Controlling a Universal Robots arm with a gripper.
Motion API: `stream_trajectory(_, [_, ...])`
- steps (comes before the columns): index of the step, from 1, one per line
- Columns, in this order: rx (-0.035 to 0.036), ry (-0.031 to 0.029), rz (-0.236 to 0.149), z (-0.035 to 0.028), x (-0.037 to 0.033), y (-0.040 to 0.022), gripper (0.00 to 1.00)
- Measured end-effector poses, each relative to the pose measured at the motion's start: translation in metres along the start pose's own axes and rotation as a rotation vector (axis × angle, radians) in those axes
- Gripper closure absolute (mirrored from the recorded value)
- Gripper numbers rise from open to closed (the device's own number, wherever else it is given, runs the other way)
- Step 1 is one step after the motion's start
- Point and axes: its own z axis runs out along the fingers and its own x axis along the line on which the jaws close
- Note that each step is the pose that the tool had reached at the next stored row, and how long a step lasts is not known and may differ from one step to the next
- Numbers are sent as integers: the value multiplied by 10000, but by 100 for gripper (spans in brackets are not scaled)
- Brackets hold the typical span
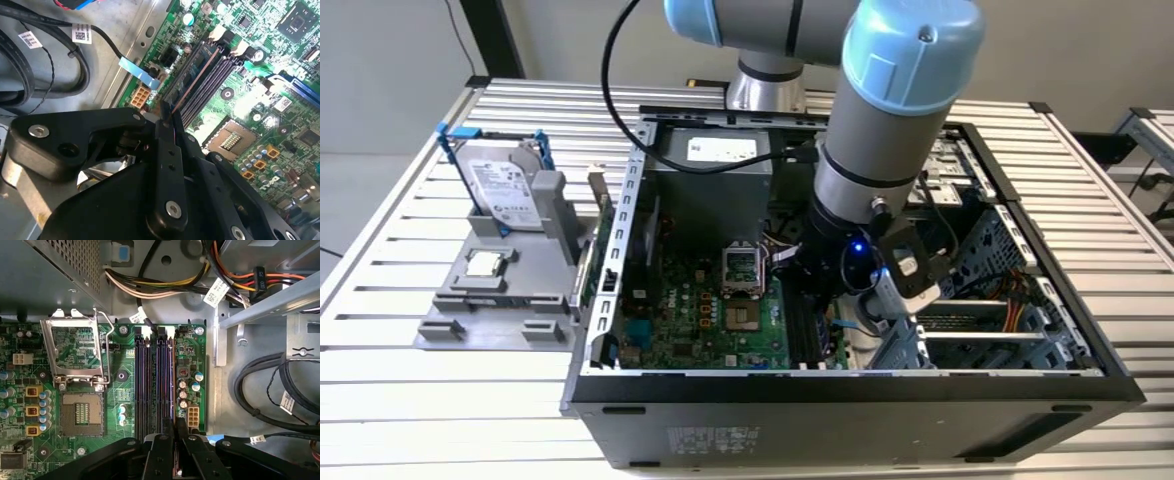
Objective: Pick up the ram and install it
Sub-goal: 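Insert the ram into the slot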
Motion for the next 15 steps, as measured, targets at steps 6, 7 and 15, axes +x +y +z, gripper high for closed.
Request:
stream_trajectory(6, [-1, -1, 19, -31, 1, 1, 100])
stream_trajectory(7, [-1, -2, 52, -31, 5, 1, 100])
stream_trajectory(15, [6, -5, 241, 3, 8, 0, 100])
